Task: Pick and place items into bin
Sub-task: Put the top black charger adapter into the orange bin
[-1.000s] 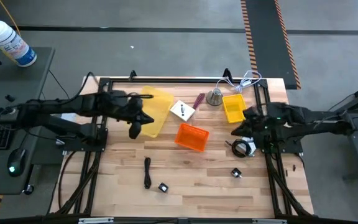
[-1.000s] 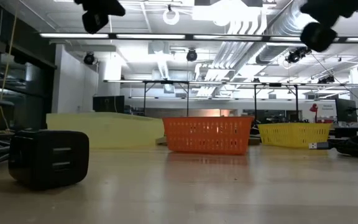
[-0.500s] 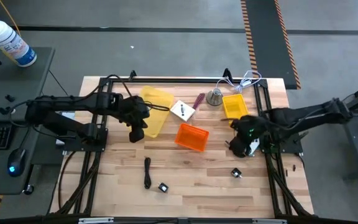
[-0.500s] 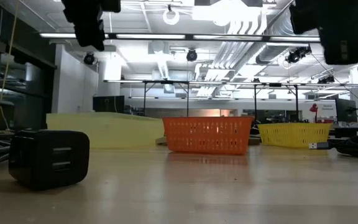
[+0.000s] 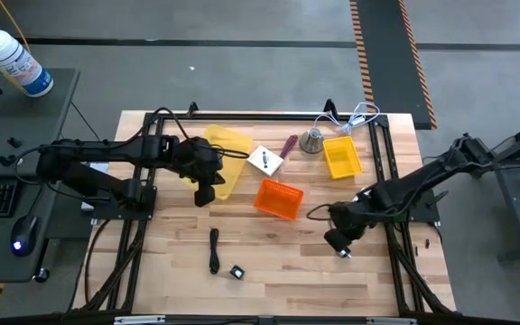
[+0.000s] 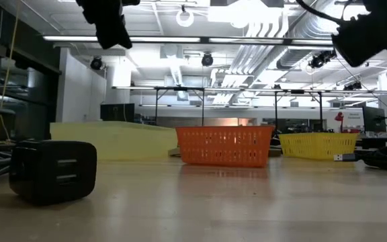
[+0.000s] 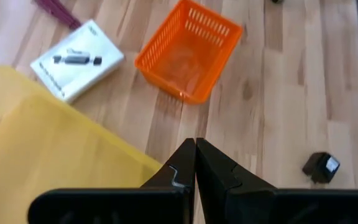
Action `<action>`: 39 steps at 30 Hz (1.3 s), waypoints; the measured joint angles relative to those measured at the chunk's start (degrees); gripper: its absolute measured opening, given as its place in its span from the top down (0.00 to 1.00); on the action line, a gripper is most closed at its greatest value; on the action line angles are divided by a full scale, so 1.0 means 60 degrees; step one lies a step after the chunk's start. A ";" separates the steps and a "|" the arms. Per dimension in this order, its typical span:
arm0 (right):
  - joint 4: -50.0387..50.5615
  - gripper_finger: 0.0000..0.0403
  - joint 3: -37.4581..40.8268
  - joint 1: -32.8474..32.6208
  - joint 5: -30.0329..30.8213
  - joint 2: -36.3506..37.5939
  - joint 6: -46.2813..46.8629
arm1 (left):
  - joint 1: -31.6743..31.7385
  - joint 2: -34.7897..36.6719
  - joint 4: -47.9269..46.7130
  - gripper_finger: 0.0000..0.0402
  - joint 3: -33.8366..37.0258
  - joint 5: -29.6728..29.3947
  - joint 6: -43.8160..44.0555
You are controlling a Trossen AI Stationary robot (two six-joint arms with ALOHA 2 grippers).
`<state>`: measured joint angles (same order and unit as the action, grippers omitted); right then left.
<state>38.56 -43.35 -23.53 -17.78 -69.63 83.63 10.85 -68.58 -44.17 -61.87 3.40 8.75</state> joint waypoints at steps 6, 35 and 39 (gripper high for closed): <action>0.0020 0.60 0.0000 -0.0234 0.0052 -0.0792 -0.0313 | 0.0000 0.0000 0.0399 1.00 0.0004 0.0000 0.0007; -0.0214 0.36 -0.0011 -0.0289 -0.0639 -0.3084 -0.1733 | 0.0000 0.0000 0.0916 1.00 0.0011 -0.0503 0.0879; -0.0330 0.39 -0.0011 -0.0446 -0.0806 -0.3575 -0.1585 | 0.0004 0.0000 0.0916 1.00 0.0011 -0.0503 0.0882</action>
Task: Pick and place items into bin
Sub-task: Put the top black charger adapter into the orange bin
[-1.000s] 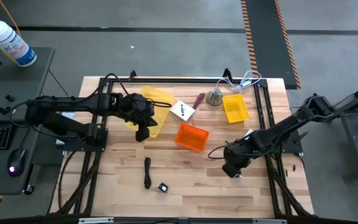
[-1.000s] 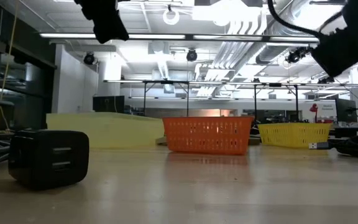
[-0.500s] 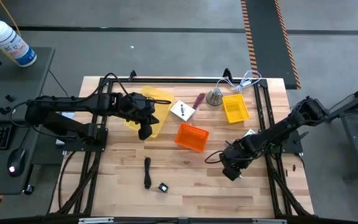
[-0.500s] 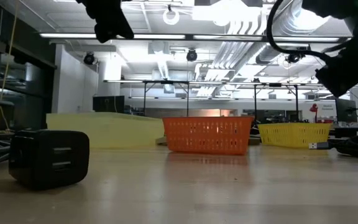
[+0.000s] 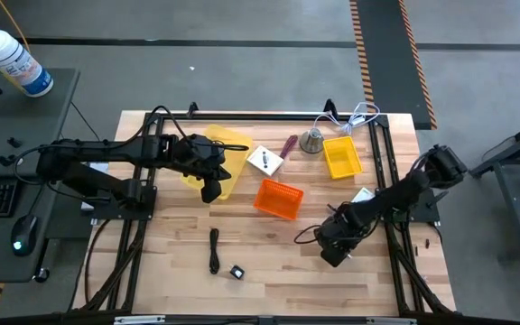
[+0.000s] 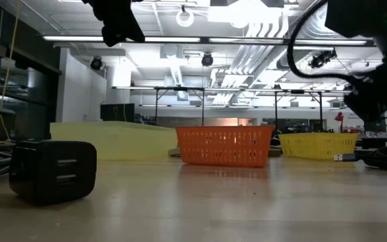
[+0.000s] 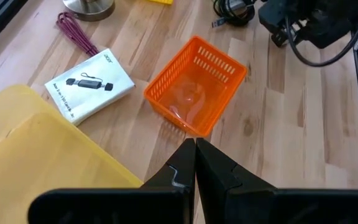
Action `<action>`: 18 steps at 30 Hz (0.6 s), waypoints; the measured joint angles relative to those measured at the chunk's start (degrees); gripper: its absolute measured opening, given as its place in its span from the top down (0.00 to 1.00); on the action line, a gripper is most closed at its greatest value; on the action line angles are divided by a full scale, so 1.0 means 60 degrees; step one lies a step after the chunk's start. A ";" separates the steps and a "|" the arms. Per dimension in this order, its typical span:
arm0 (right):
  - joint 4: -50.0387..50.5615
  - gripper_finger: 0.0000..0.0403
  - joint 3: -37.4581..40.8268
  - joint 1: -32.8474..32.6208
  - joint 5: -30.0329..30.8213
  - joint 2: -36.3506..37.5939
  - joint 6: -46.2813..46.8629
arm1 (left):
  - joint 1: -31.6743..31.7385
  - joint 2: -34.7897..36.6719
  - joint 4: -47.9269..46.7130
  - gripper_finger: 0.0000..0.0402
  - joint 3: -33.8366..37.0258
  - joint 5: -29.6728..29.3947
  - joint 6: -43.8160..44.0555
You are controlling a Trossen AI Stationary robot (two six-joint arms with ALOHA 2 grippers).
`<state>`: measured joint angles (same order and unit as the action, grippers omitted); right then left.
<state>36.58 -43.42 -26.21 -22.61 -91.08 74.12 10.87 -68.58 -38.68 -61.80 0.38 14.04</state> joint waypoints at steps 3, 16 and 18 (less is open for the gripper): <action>-0.0066 0.46 0.0000 -0.0121 -0.0141 -0.0208 0.0372 | -0.0004 0.0000 0.0000 1.00 0.0000 0.0000 0.0107; -0.0037 0.65 -0.0370 -0.0224 -0.0155 -0.0056 0.0723 | -0.0004 0.0000 0.0004 1.00 0.0000 0.0000 0.0208; 0.0237 0.65 -0.0657 -0.0224 -0.0104 -0.0056 0.0663 | -0.0001 0.0000 0.0004 1.00 0.0000 0.0000 0.0208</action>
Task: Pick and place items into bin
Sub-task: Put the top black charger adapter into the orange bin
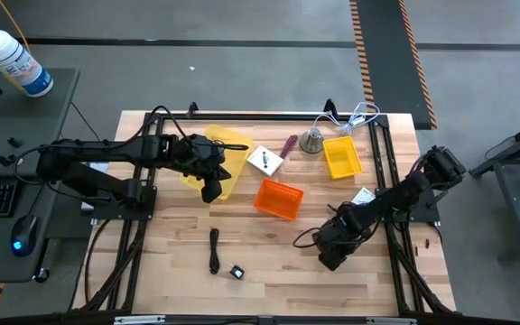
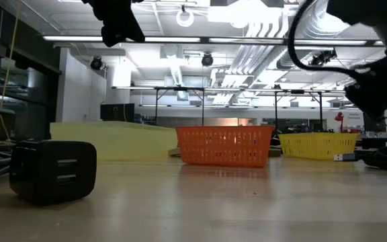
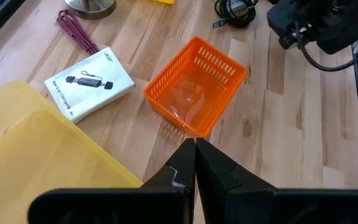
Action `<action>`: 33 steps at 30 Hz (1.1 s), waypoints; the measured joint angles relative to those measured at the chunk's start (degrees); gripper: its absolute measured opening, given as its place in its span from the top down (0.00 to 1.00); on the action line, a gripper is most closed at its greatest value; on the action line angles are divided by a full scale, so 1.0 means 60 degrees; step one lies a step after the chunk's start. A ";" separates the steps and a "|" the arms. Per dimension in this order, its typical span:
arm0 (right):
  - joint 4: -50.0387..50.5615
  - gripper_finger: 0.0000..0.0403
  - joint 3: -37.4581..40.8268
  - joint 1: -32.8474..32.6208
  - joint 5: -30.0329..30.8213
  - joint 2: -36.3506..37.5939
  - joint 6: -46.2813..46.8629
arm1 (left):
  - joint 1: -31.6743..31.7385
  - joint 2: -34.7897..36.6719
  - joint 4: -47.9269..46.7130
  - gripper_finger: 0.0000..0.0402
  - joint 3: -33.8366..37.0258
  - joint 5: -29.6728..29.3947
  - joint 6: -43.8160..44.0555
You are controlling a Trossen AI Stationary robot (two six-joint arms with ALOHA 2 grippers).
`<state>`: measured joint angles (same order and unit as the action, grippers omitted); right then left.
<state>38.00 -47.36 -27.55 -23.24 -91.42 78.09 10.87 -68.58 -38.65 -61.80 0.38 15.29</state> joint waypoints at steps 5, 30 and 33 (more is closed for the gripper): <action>0.0982 0.65 -0.1057 0.0143 0.0569 0.0000 -0.0261 | -0.0002 0.0000 0.0000 1.00 0.0000 0.0002 0.0000; 0.1577 0.61 -0.4445 0.4743 0.3174 -0.1347 -0.5076 | 0.0001 0.0000 -0.0569 1.00 0.0000 0.0266 -0.0761; 0.1295 0.55 -0.4475 0.4683 0.2921 -0.1456 -0.5088 | -0.0001 0.0004 -0.0568 1.00 0.0000 0.0266 -0.0761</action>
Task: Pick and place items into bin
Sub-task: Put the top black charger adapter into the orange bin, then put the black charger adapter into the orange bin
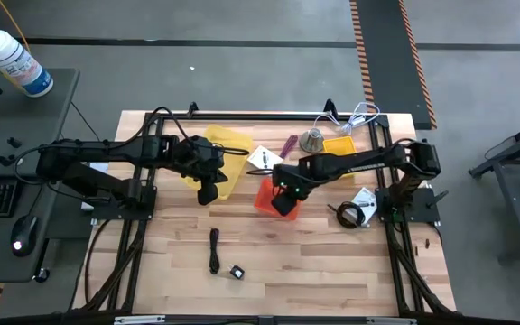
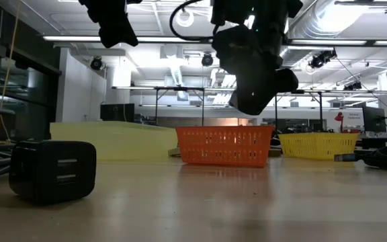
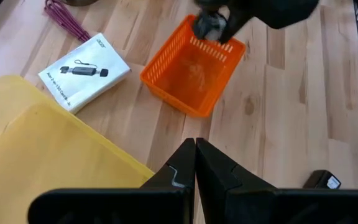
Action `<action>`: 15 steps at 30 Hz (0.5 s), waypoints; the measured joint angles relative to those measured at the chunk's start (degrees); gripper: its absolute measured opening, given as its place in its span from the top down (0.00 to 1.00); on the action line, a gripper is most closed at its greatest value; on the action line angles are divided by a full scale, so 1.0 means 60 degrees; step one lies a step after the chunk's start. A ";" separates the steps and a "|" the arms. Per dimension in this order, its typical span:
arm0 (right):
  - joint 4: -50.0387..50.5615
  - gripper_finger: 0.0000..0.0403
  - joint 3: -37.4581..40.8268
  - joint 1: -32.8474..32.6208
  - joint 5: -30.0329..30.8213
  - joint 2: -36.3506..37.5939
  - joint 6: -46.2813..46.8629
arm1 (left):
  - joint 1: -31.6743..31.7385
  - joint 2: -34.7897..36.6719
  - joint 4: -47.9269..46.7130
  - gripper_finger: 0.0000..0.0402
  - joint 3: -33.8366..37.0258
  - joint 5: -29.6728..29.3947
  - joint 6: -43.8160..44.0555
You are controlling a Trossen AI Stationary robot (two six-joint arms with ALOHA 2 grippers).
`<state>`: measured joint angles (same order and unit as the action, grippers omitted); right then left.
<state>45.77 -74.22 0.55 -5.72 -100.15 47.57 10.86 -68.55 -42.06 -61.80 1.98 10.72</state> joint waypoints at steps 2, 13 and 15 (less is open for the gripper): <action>-0.0110 0.52 0.0000 -0.0056 -0.0056 -0.0001 0.0055 | -0.0001 0.0000 -0.0004 1.00 0.0000 -0.0004 -0.0012; -0.0165 0.47 0.0004 -0.0152 0.0169 0.0249 0.0337 | 0.0002 0.0000 -0.0005 1.00 0.0000 0.0037 -0.0482; -0.0130 0.48 0.0004 -0.0311 0.0391 0.0598 0.0360 | 0.0002 0.0000 -0.0016 1.00 0.0000 0.0258 -0.0582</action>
<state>44.99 -74.19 -1.32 -3.37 -96.57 49.73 10.87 -68.55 -42.16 -61.80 3.53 7.23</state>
